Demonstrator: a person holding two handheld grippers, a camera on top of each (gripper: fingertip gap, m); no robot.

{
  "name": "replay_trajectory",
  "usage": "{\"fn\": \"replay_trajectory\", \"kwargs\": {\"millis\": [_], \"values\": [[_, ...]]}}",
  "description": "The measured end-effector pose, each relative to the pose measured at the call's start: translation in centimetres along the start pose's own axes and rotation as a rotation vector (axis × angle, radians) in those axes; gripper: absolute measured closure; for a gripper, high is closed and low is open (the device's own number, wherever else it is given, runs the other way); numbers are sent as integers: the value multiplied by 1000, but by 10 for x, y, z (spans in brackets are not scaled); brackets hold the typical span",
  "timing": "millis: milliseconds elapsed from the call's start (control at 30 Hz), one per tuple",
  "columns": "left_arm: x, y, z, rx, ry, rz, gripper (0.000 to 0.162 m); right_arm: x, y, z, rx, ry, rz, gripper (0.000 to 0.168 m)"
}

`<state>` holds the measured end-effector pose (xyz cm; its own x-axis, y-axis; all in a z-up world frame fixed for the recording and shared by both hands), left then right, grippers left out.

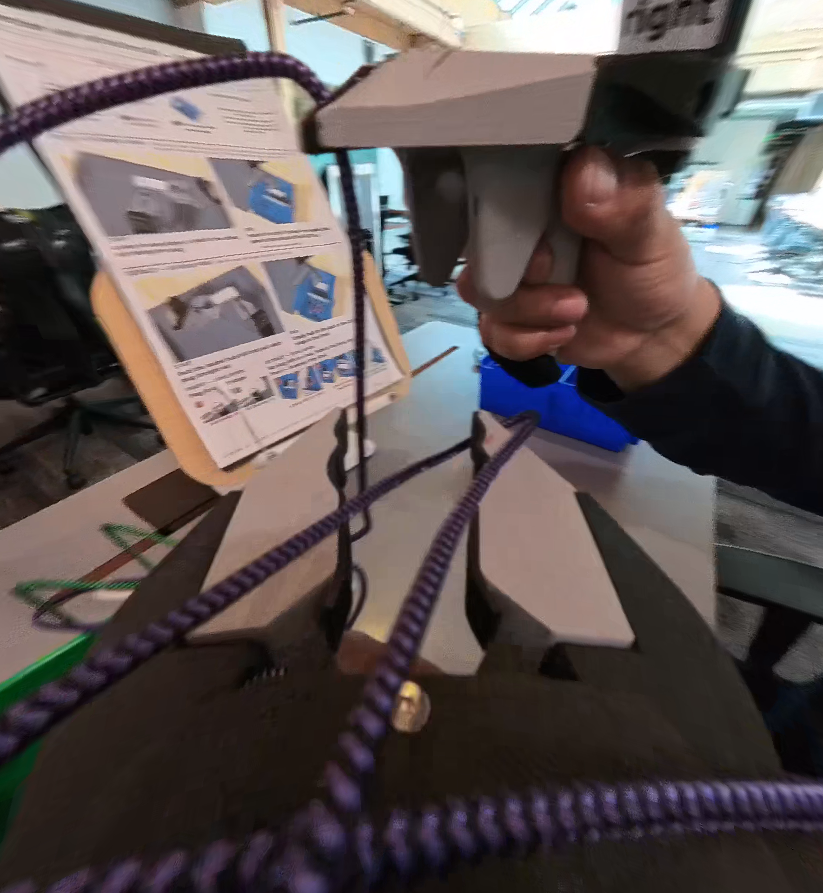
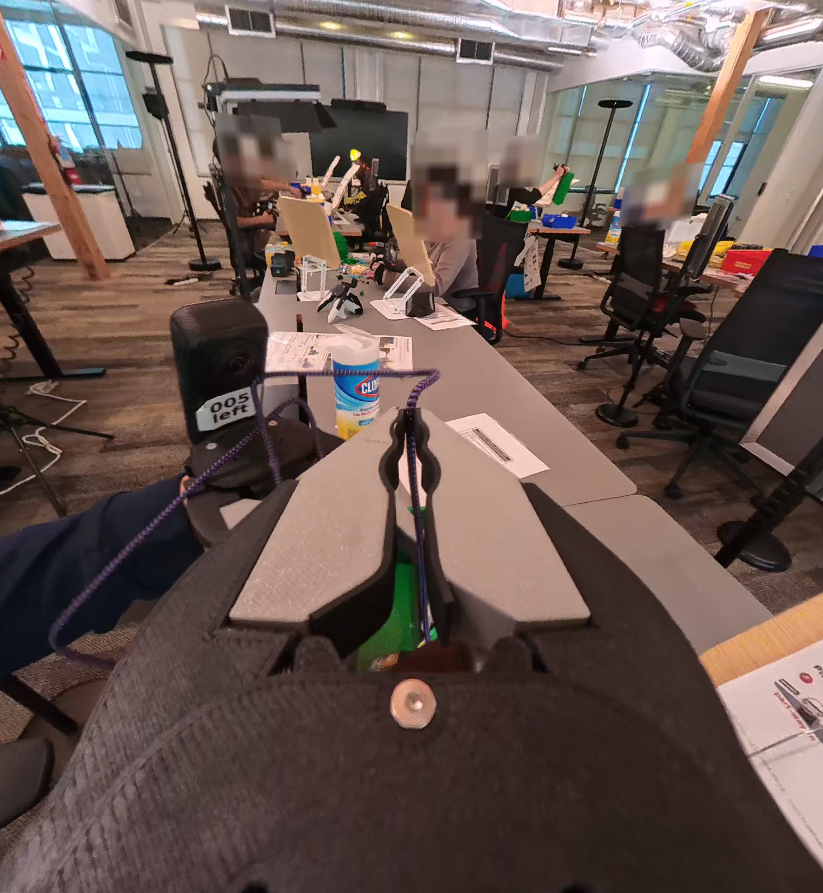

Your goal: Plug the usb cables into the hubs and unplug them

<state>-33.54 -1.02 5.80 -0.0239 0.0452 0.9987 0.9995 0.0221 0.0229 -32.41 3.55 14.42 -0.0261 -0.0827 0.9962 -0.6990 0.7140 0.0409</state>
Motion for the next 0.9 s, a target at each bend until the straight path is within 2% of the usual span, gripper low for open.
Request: {"fn": "replay_trajectory", "kwargs": {"millis": [33, 67, 100, 133, 167, 200, 267, 333, 433, 500, 600, 667, 767, 900], "values": [[0, 8, 1, -69, 4, -15, 98, -1, 0, -4, 6, 10, 10, 168], [1, 10, 4, -69, 0, -6, 95, -2, -2, -9, 19, 18, 20, 168], [3, 3, 8, 20, 1, 57, 108, -3, -4, -12, 30, 27, 25, 167], [8, -9, 12, 163, 13, 96, 130, -5, -7, -16, 35, 36, 25, 167], [11, -8, 17, 187, 17, 125, 153, -6, -9, -19, 30, 45, 17, 168], [11, -2, 23, 143, -11, 144, 162, -8, -10, -23, 14, 53, 6, 168], [6, -10, 33, 231, -185, 218, 162, -16, -6, -36, -53, 63, 2, 167], [17, -21, 32, 335, -258, 282, 162, -28, 2, -54, -108, 110, 24, 167], [57, -17, 33, 371, -283, 314, 162, -45, 7, -78, -106, 202, 91, 168], [88, -7, 37, 387, -311, 375, 162, -59, 5, -88, -77, 245, 115, 161], [147, 4, 39, 456, -284, 465, 162, -91, 11, -90, -87, 170, 141, 154], [174, -2, 36, 535, -316, 507, 162, -113, 15, -92, -91, 124, 166, 151], [198, 4, 37, 570, -320, 546, 162, -130, 15, -97, -70, 126, 192, 149], [225, 23, 44, 567, -216, 523, 162, -136, 12, -93, -32, 124, 201, 143]]}}
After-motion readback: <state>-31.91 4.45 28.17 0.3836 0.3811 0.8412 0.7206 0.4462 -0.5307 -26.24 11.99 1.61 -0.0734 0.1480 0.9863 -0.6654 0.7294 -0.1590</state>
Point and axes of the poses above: each gripper's, where its closed fingertips meet, z out along the fingers, x out of its top, y = z × x across the jaws, the point moved 5 cm from there along -z, back along the fingers, and after that the axes turned 6 degrees about x, right-handed, at the moved point
